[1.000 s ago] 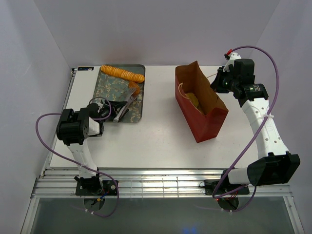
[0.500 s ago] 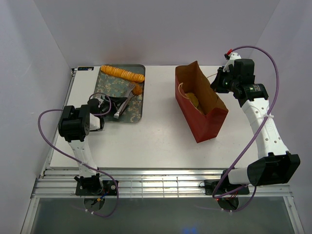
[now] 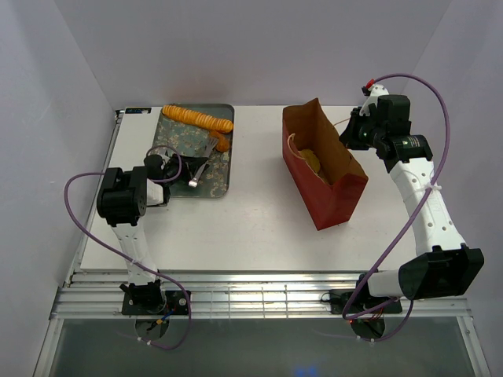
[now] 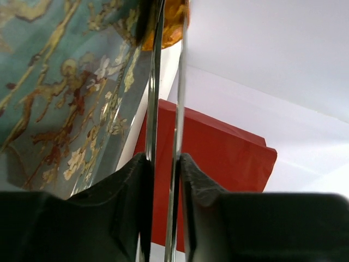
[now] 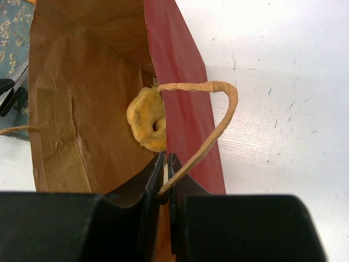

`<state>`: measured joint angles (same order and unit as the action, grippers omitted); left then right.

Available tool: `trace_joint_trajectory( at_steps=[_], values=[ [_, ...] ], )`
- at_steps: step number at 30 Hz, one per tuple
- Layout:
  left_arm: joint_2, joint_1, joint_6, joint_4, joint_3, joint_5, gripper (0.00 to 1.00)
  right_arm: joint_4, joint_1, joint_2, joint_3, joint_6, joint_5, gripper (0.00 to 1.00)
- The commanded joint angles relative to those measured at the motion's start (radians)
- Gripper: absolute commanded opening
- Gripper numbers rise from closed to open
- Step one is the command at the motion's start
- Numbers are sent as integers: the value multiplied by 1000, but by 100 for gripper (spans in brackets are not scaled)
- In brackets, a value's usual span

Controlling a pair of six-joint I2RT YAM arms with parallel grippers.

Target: Place the fake bread into the paper bag

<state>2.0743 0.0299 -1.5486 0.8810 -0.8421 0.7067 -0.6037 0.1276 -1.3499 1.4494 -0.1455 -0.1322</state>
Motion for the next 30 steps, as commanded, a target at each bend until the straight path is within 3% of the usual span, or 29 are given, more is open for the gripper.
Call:
trace_joint_trajectory(
  at_steps=[1, 7, 16, 21, 30],
  values=[
    [-22, -5, 19, -5, -14, 11, 36, 21, 3, 11, 16, 17, 13, 13],
    [-74, -4, 25, -11, 9, 22, 20, 18, 3, 9, 19, 17, 8, 13],
    [-311, -5, 31, -25, 97, 59, 20, 15, 3, 20, 12, 21, 17, 13],
    [-557, -13, 96, -183, 72, 82, 21, 24, 3, 20, 0, 11, 3, 13],
    [-783, -284, 130, -309, -35, 47, 22, 33, 1, 35, -15, 0, 2, 13]
  ],
)
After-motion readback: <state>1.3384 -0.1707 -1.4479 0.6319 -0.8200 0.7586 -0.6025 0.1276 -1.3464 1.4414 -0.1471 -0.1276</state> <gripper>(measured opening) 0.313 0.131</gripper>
